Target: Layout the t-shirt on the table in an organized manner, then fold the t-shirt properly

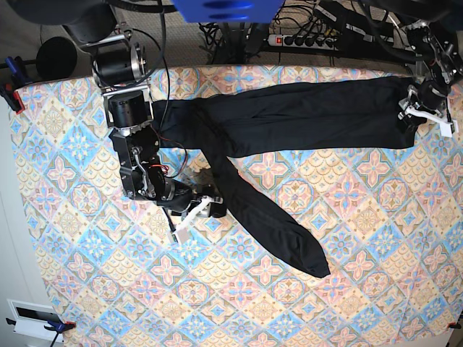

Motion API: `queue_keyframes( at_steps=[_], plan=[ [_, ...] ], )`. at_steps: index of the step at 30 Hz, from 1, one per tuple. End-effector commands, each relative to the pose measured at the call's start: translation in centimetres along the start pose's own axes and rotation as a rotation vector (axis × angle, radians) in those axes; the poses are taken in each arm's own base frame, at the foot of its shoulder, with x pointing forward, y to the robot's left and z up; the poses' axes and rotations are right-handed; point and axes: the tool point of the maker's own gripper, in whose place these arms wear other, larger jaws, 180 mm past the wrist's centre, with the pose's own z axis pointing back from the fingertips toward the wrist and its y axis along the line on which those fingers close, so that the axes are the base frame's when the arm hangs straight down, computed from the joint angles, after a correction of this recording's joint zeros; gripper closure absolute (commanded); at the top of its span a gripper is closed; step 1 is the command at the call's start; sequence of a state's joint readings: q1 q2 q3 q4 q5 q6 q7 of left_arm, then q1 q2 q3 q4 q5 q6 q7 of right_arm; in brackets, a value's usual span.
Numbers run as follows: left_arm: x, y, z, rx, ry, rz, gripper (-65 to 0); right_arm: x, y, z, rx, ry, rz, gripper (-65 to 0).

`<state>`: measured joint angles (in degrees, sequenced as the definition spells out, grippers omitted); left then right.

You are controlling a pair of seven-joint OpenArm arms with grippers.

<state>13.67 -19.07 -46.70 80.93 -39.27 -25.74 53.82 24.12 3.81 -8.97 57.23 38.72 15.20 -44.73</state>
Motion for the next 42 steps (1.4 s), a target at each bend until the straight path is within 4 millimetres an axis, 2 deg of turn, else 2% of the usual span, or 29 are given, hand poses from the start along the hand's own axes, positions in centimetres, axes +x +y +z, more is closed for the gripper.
queue_keyframes(
  at_steps=[1, 3, 7, 12, 14, 28, 30, 35, 40, 42],
  plan=[
    [1.9, -0.1, 0.5, -0.01, -0.05, -0.019, -34.6, 1.5, -0.3, 0.4, -0.023, -0.025, 0.049, -29.3],
    [1.9, -0.2, 0.4, -0.012, -0.05, -0.02, -34.6, 1.0, -0.4, 0.0, -0.063, 0.001, 0.104, -29.3],
    [1.9, -0.2, 0.4, -0.012, -0.05, -0.02, -34.6, 0.5, 2.0, -1.4, -0.037, 0.011, 0.124, -29.3],
    [1.9, -0.2, 0.4, -0.01, -0.05, -0.019, -34.6, 0.5, 2.6, -1.6, -0.024, 0.01, 0.121, -29.3],
    [1.9, -0.2, 0.4, -0.01, -0.05, -0.019, -34.6, 0.4, 3.5, -2.0, -0.009, 0.014, 0.12, -29.3],
    [2.0, -0.1, 0.5, -0.009, -0.051, -0.019, -34.6, 0.3, 3.9, -2.2, -0.001, 0.014, 0.12, -28.7],
    [1.9, -0.2, 0.4, -0.01, -0.05, -0.019, -34.6, 0.3, 3.9, -2.2, -0.001, 0.016, 0.12, -24.5],
    [2.0, -0.2, 0.4, -0.011, -0.051, -0.019, -34.6, 0.3, 4.6, -2.4, 0.014, 0.014, 0.116, -0.1],
    [2.0, -0.2, 0.4, -0.011, -0.051, -0.019, -34.6, 0.3, 5.3, -2.0, 0.024, 0.012, 0.131, 0.0],
    [2.0, -0.2, 0.4, -0.011, -0.051, -0.019, -34.6, 0.3, 6.3, -1.4, 0.039, -0.004, 0.148, 0.0]
  ],
)
